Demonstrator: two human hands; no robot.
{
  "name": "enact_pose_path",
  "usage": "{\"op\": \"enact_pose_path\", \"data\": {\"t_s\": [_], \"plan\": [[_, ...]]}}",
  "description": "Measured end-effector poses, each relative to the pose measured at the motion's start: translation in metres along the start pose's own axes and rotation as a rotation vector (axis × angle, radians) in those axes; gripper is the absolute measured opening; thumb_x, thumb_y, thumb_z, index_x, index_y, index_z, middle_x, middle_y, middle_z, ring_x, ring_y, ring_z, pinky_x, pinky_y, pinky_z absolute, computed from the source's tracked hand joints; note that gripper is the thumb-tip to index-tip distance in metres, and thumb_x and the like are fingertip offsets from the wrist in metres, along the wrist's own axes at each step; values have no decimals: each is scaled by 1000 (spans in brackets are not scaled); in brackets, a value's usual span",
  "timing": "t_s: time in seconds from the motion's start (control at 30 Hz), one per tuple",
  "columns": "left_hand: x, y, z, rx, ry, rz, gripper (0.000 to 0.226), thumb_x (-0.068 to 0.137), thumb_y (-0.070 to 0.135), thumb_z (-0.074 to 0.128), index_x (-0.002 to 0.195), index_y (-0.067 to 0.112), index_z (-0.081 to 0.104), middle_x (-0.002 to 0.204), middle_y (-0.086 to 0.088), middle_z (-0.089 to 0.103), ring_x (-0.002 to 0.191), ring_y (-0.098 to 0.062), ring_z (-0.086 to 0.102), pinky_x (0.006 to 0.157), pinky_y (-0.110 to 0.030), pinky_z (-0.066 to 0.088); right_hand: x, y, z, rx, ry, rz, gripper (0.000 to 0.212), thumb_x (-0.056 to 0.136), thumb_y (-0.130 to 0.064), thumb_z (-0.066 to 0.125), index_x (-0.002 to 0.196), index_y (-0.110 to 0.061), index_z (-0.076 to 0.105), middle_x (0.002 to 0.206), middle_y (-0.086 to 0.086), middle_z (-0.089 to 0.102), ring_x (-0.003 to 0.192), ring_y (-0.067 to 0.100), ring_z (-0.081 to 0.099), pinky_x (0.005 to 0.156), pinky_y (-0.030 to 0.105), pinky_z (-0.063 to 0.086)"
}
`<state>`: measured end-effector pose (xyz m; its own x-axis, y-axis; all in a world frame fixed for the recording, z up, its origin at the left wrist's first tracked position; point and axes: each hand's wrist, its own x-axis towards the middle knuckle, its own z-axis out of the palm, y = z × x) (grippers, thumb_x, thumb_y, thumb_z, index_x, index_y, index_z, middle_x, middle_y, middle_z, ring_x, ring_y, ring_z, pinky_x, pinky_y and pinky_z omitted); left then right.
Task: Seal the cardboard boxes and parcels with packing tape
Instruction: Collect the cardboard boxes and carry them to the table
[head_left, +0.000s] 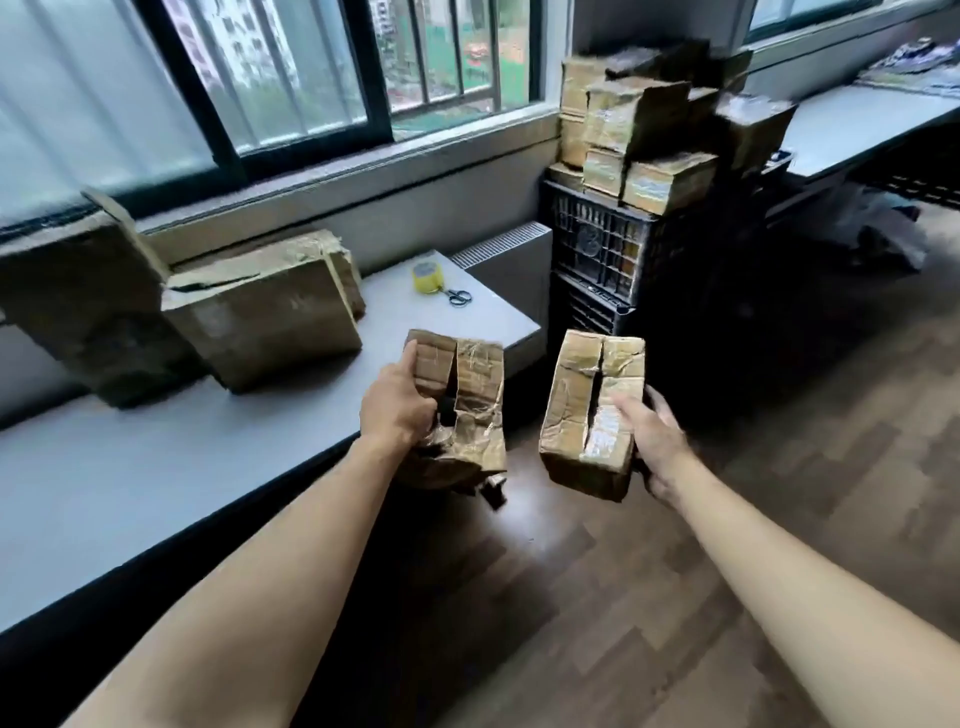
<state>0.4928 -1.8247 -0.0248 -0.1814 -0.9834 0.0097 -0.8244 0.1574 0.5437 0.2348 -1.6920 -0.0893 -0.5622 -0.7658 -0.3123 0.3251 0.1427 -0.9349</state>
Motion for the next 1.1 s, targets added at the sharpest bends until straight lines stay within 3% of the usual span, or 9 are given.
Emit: {"op": "enact_pose_path", "data": {"t_s": [0.2,0.33,0.5,0.6,0.7,0.8,0.87,0.97,1.1], "plan": [[41,-61,-45,-141,39,-86,86,76,11,66,154,28,33,131,-9,62,118,-26,59,100,-30,45,22,-1,99,-89,-133,79,81,67,-57,75,133,-16,51,116,7,72,102,25,72,76,36,58],[64,-85,-56,-197,31,-109,87,77,12,68,155,27,31,132,-7,62,117,-24,59,101,-28,45,49,-2,145,-129,-170,112,54,89,-44,70,125,-14,42,112,8,67,102,26,68,70,34,52],[99,-98,-56,-268,-18,-115,80,85,11,70,154,18,31,139,-4,56,118,-18,55,91,-15,34,91,-6,193,-97,-325,183,90,63,-53,87,131,-4,54,113,16,73,100,33,73,92,54,57],[125,-99,-53,-299,-32,-139,77,88,15,70,154,14,31,142,-4,53,119,-15,52,94,-16,31,117,-13,216,-78,-403,190,57,79,-44,73,116,-1,70,112,21,73,105,38,70,99,57,52],[166,-93,-45,-330,-48,-178,68,90,15,70,149,13,37,124,3,55,106,-9,50,91,-16,33,160,-25,234,-107,-453,184,51,88,-47,62,118,-6,70,112,16,74,105,33,71,101,52,52],[215,-89,-32,-347,-30,-231,65,90,23,70,147,15,39,130,2,58,113,-15,58,103,-28,44,210,-36,248,-148,-468,199,33,100,-38,54,110,-13,72,101,8,77,88,18,75,78,30,59],[247,-84,-21,-330,-21,-281,60,92,23,64,146,16,39,132,-2,58,116,-20,59,105,-36,46,243,-41,256,-162,-480,230,30,102,-36,51,110,-15,71,106,9,76,95,22,74,85,36,59],[286,-73,-6,-310,-42,-338,57,93,16,58,147,13,39,138,-4,53,123,-21,55,109,-33,42,293,-40,266,-199,-456,227,30,102,-29,49,113,-12,70,110,9,75,102,26,71,96,42,55],[328,-67,17,-264,-88,-408,60,94,15,62,149,7,38,148,-8,46,133,-20,48,109,-24,34,352,-35,276,-240,-453,281,26,102,-20,48,114,-7,68,102,9,76,86,21,74,70,31,57]]}}
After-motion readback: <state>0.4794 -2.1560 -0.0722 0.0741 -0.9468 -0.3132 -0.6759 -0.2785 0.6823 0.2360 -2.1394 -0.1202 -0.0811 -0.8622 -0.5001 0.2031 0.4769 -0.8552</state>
